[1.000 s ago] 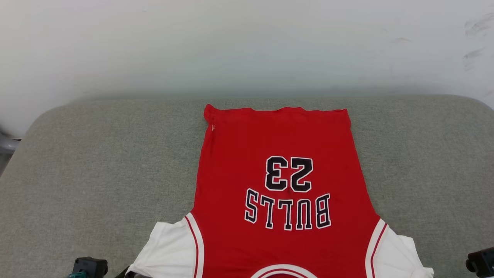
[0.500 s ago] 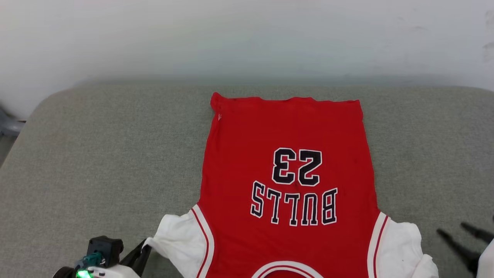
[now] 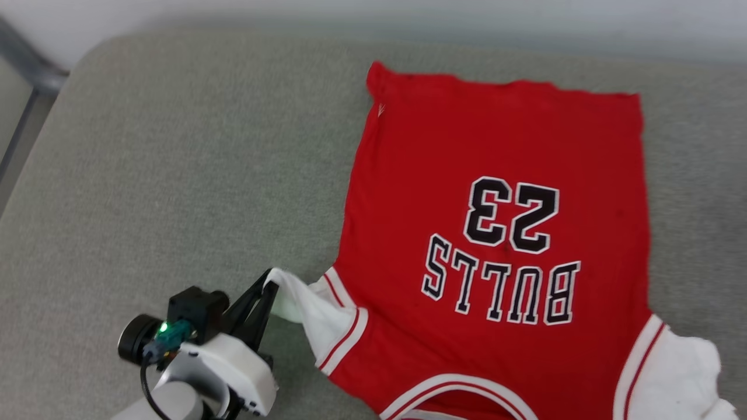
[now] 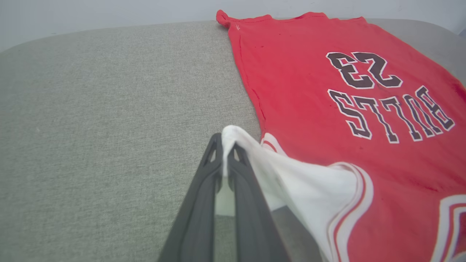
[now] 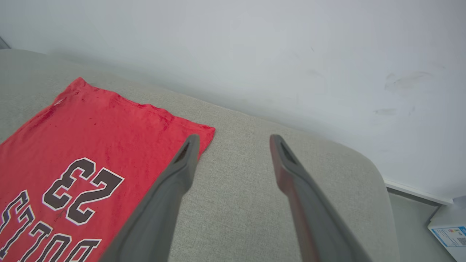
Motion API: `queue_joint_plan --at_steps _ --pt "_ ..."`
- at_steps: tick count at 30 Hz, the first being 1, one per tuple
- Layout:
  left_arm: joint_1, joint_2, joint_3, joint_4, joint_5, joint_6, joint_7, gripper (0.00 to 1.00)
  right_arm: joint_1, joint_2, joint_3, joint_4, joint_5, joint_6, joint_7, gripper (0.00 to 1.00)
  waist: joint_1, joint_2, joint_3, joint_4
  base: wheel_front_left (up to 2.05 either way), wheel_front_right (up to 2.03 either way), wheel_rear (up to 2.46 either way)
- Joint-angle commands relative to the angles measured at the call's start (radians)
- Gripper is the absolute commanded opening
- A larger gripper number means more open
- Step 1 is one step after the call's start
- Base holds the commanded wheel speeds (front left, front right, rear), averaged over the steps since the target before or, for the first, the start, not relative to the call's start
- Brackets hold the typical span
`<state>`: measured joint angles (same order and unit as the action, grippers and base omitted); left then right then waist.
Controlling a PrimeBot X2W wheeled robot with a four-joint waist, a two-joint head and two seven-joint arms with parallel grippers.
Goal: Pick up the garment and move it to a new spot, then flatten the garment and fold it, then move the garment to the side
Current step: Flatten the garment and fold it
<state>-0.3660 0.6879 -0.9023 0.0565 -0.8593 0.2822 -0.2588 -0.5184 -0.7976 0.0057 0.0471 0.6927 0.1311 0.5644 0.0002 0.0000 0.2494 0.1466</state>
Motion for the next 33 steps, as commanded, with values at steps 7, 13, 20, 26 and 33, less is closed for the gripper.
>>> queue_joint_plan --at_steps 7,13,20,26,33 --pt "-0.068 -0.066 0.053 -0.057 0.068 -0.008 -0.008 0.0 -0.365 0.061 0.032 0.179 -0.081 -0.001 0.389 1.0 -0.0002 0.0 0.224 0.144 0.0 0.0 0.0" --pt "-0.082 -0.103 0.091 -0.095 0.127 -0.024 -0.009 0.0 -0.523 0.113 0.036 0.295 -0.172 -0.001 0.605 1.0 -0.0002 0.0 0.307 0.189 0.0 0.0 0.0" --pt "-0.085 -0.14 0.122 -0.105 0.173 -0.043 -0.009 0.0 -0.518 0.171 -0.007 0.363 -0.254 -0.001 0.672 1.0 -0.0002 0.0 0.365 0.213 0.0 0.0 0.0" --pt "-0.086 -0.156 0.127 -0.083 0.196 -0.061 -0.009 0.0 -0.413 0.204 -0.01 0.398 -0.27 -0.001 0.705 1.0 -0.0002 0.0 0.379 0.219 0.0 0.0 0.0" --pt "-0.081 -0.174 0.138 -0.053 0.214 -0.077 -0.009 0.0 -0.418 0.203 -0.007 0.361 -0.257 -0.001 0.635 0.0 -0.0002 0.0 0.345 0.208 0.0 0.0 0.0"
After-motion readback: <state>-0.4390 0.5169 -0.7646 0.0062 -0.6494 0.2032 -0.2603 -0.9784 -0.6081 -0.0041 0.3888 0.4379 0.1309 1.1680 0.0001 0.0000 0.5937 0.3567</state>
